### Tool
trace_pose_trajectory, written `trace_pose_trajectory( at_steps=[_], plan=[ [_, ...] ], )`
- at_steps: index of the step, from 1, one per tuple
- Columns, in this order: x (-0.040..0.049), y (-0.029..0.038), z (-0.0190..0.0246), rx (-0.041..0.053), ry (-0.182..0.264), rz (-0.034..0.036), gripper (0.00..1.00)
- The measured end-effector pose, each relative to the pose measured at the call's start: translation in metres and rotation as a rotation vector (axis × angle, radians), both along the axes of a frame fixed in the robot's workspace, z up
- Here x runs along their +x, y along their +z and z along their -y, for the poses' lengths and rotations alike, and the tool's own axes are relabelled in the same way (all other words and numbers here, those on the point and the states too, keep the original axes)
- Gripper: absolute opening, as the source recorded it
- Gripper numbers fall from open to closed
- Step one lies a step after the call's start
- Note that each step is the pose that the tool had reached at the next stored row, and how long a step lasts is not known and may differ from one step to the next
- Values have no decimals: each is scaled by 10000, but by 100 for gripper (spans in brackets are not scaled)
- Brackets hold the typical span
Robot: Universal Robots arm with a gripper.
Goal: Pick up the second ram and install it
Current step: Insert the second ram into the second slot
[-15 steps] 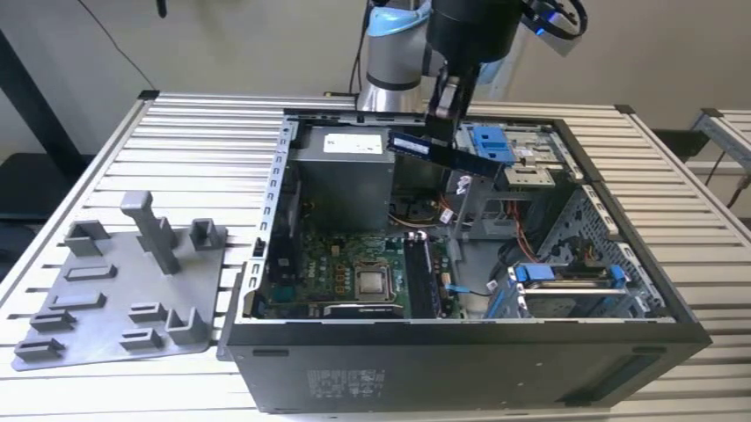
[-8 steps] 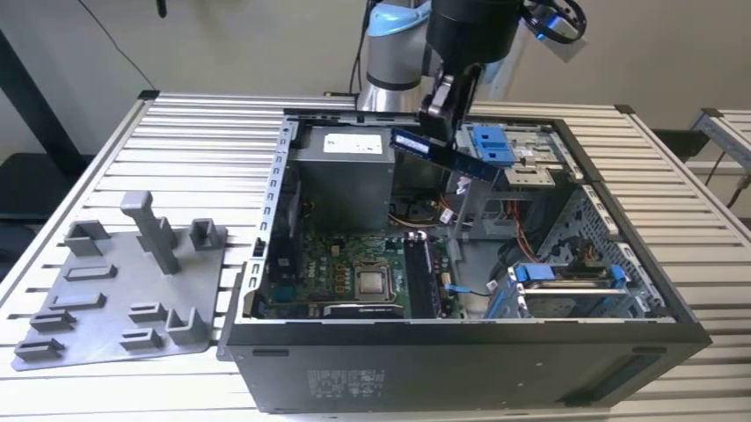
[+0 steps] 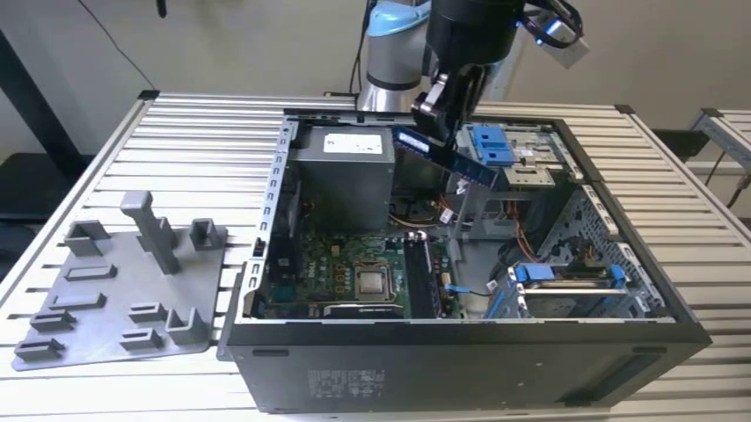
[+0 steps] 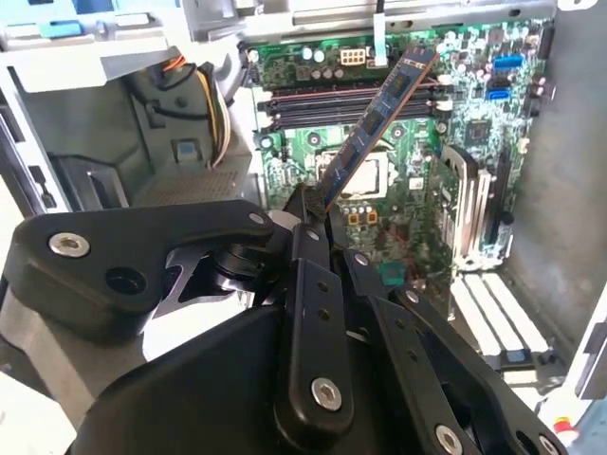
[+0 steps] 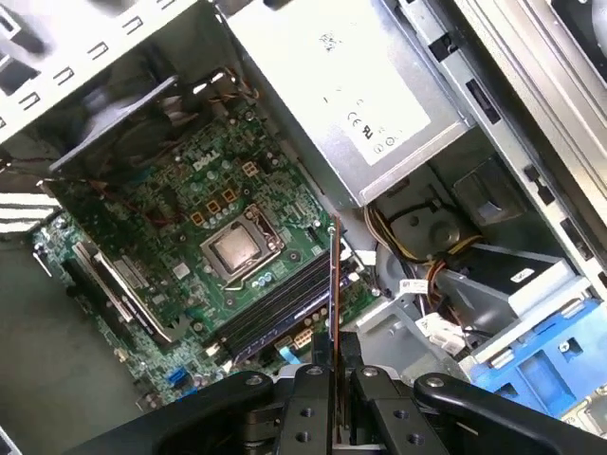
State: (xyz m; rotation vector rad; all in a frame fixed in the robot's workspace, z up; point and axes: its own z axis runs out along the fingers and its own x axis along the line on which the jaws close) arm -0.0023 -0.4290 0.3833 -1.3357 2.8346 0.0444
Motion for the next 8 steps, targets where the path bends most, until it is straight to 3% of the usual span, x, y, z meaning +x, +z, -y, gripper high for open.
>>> trace_pose_trajectory(
  at_steps=[8],
  plan=[
    [0,-3,0,0,-1070,0,14]
  ],
)
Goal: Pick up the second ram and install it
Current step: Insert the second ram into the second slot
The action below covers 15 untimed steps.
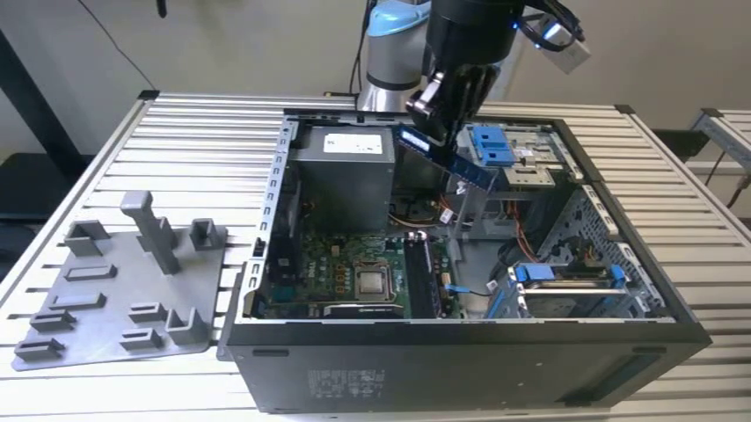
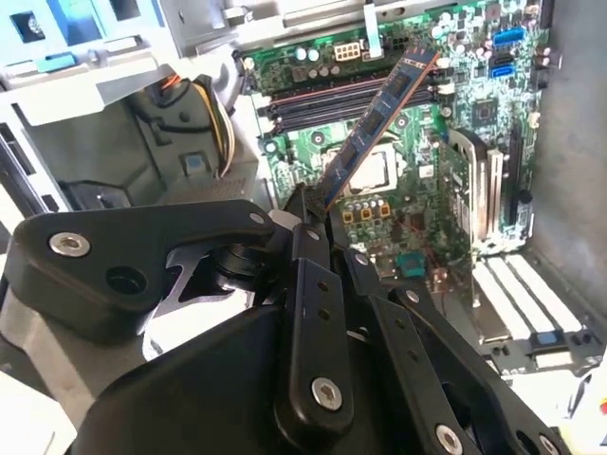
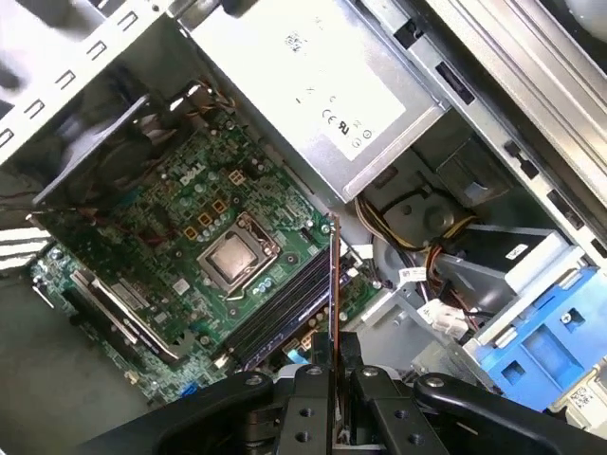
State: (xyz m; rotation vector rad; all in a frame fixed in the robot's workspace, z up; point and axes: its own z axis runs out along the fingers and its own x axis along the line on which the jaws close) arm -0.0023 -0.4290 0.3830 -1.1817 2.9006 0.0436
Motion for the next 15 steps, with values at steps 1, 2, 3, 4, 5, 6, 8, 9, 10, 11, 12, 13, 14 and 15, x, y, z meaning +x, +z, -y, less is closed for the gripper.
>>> trace_pose_trajectory(
  at_steps=[1,2,3,4,5,6,8,9,10,11,12,13,14,15],
  plan=[
    [0,-1,0,0,-93,0,14],
    [0,-1,0,0,-189,0,14],
    [0,-2,0,0,-289,0,14],
    [0,-2,0,1,-411,0,14],
    [0,-3,0,1,-541,0,14],
    [0,-4,0,0,-674,0,14],
    [0,-6,0,1,-918,0,14],
    [0,-6,0,0,-1040,0,14],
    [0,-7,0,0,-1153,0,14],
    [0,-8,0,1,-1268,0,14],
    [0,-9,0,1,-1395,1,14],
    [0,-10,0,1,-1537,0,14],
    [0,-11,0,0,-1687,0,14],
    [0,-13,0,1,-1837,1,14]
  ],
)
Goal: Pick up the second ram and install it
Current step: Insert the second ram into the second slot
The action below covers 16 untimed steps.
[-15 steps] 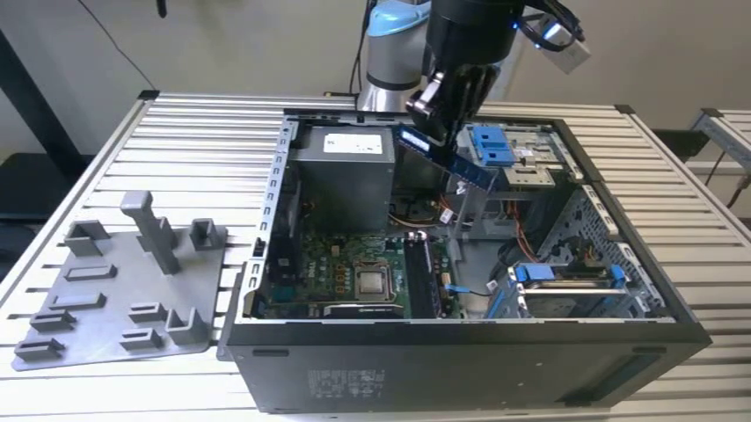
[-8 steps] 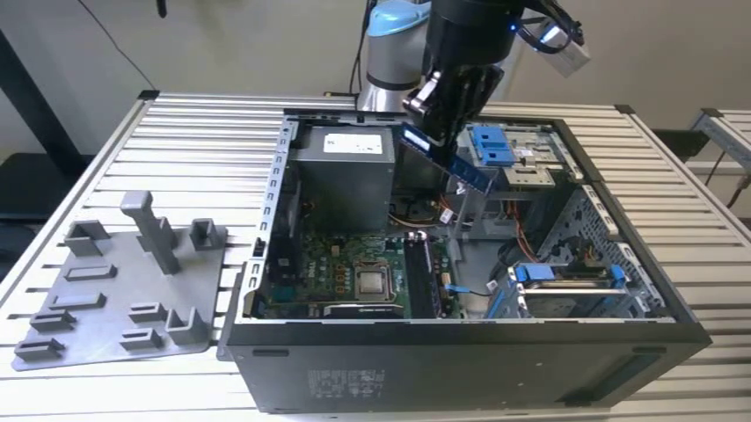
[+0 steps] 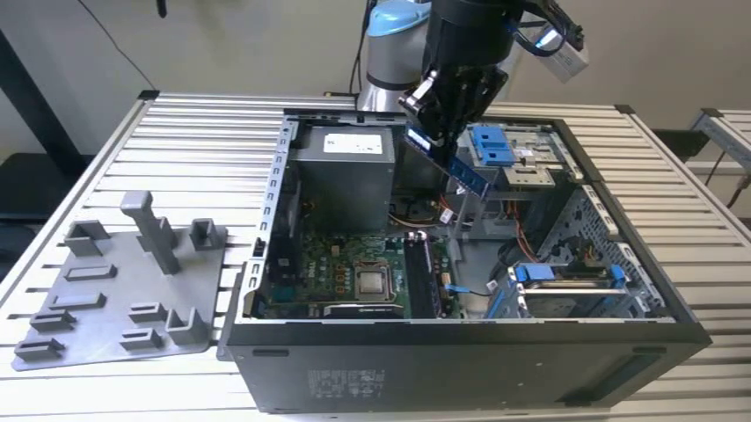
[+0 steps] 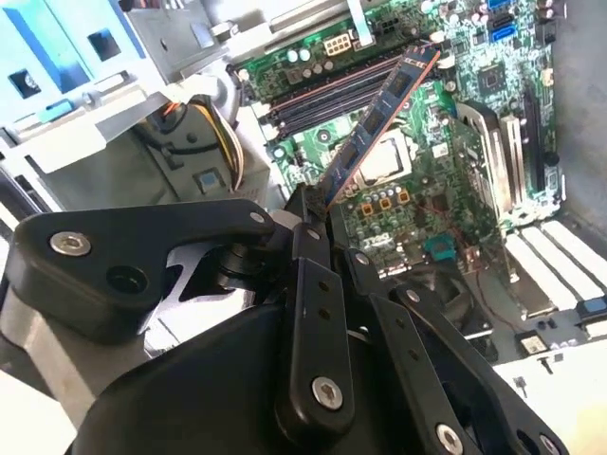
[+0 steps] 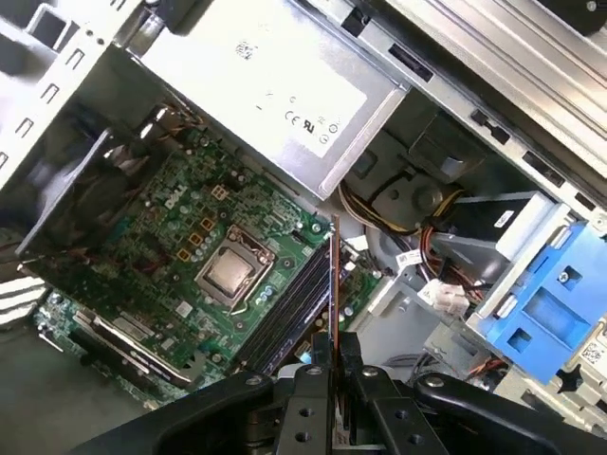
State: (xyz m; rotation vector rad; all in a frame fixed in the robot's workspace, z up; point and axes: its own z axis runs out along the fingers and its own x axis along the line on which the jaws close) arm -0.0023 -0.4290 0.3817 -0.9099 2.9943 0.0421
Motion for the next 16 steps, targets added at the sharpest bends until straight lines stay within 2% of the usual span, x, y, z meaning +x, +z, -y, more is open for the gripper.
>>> trace_pose_trajectory(
  at_steps=[10,16],
  plan=[
    [0,-14,0,-7,-1525,0,14],
    [0,-29,0,-65,-2336,5,14]
  ],
)
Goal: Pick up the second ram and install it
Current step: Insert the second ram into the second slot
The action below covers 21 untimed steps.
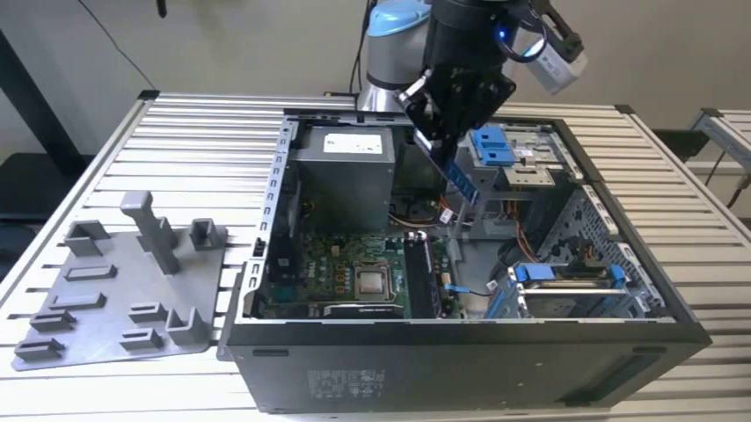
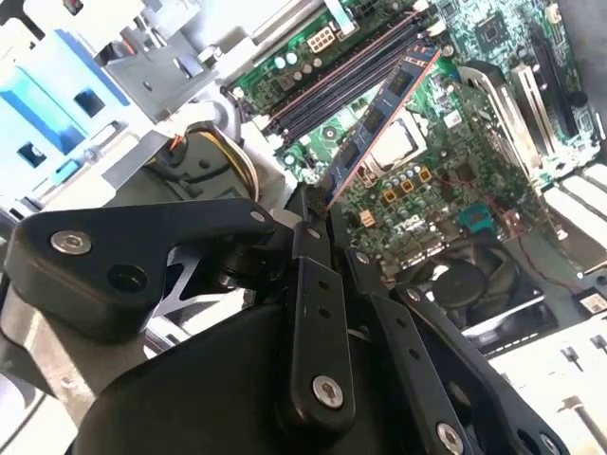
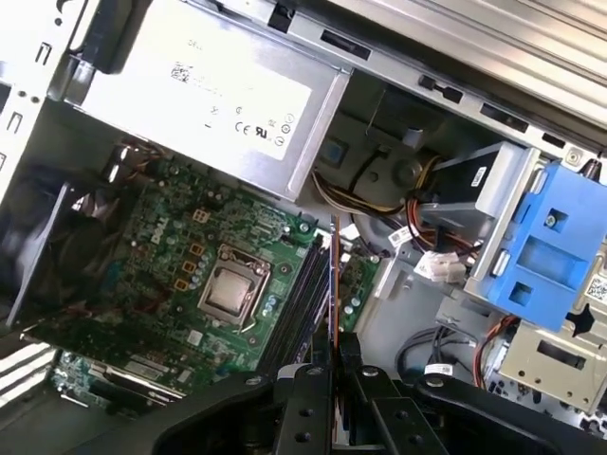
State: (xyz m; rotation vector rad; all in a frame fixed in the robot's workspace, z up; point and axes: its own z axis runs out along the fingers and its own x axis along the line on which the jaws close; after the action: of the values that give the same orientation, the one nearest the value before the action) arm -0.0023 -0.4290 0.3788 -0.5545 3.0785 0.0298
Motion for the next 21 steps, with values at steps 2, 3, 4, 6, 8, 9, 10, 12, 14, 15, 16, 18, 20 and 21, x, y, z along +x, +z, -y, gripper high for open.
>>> trace_pose_trajectory(
  at_steps=[2,3,4,6,8,9,10,12,14,15,16,18,20,21],
  plan=[
    [0,-7,0,-30,-264,0,14],
    [0,-10,0,-44,-397,0,14],
    [0,-14,0,-54,-535,-1,14],
    [0,-20,0,-63,-846,-1,14],
    [0,-24,-1,-68,-1187,-2,14],
    [0,-28,0,-68,-1364,-2,14],
    [0,-30,0,-70,-1521,-3,14],
    [0,-35,0,-76,-1855,-4,14],
    [0,-41,0,-79,-2186,-4,14],
    [0,-43,0,-83,-2342,-4,14],
    [0,-45,0,-86,-2501,-5,14],
    [0,-49,0,-91,-2808,-6,14],
    [0,-53,0,-100,-3088,-6,14],
    [0,-54,0,-105,-3211,-6,14]
  ],
)
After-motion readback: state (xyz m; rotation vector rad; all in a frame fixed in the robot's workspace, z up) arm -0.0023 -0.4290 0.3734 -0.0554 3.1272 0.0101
